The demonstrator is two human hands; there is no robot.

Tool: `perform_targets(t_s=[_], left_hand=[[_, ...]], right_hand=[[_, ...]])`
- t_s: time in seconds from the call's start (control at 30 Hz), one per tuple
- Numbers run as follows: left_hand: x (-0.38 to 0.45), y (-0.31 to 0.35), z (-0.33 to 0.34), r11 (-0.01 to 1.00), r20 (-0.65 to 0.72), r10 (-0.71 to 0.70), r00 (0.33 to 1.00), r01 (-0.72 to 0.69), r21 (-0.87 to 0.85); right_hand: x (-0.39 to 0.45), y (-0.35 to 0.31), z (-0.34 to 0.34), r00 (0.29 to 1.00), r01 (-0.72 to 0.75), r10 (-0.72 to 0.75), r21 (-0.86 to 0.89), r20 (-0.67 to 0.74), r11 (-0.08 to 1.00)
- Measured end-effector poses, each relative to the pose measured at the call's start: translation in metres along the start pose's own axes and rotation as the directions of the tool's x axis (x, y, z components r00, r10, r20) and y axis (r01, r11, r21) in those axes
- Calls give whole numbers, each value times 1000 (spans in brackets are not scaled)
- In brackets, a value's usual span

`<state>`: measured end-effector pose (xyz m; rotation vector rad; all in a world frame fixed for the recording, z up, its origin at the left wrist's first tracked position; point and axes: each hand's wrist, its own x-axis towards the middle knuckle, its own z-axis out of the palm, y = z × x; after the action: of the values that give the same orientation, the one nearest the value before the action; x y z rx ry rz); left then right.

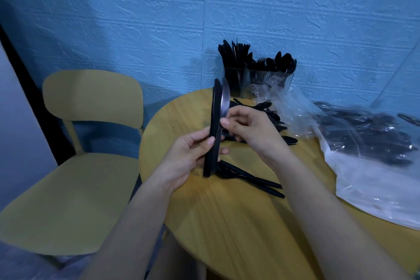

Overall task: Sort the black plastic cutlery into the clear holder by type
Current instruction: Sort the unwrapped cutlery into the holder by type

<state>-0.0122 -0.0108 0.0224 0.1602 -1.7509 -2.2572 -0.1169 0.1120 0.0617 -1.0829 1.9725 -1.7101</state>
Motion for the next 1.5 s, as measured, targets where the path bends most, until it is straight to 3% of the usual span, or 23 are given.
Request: perform_targets(t_s=[0.27,0.43,0.63,0.87,1.1,1.17,1.27,1.33,1.4,1.5], left_hand=[[-1,2,-2,998,83,-1,997,7,-70],[1,2,-3,994,63,-23,998,29,-104],[1,0,-5,999,-18,-12,1000,11,-51],[0,1,-2,1000,27,-7,1000,8,-19],[0,1,-2,997,50,-38,998,41,-66],[0,1,-4,996,28,-34,999,36,-87],[4,0,-9,990,-79,-36,996,25,-141],[6,-1,-13,982,-147,-45,988,17,-188],[7,-1,-15,977,-185,-59,981,19,-214],[8,-1,-16,977,-212,-68,975,22,-212]], right_hand=[[4,5,1,996,54,-65,-158,-62,986],[3,7,7,991,98,-118,-255,-64,962],[1,5,3,994,56,-67,-118,-88,991],[2,9,9,997,-6,-1,-87,-81,996],[4,11,9,997,-1,-10,-127,-80,992],[5,11,-2,995,3,-23,-207,-94,978],[9,24,-27,981,-39,-63,-510,-181,859],[9,38,-38,991,-77,-24,-699,-133,711],[9,51,-39,998,-70,43,-802,-56,593],[10,55,-37,998,-48,61,-839,-18,542]])
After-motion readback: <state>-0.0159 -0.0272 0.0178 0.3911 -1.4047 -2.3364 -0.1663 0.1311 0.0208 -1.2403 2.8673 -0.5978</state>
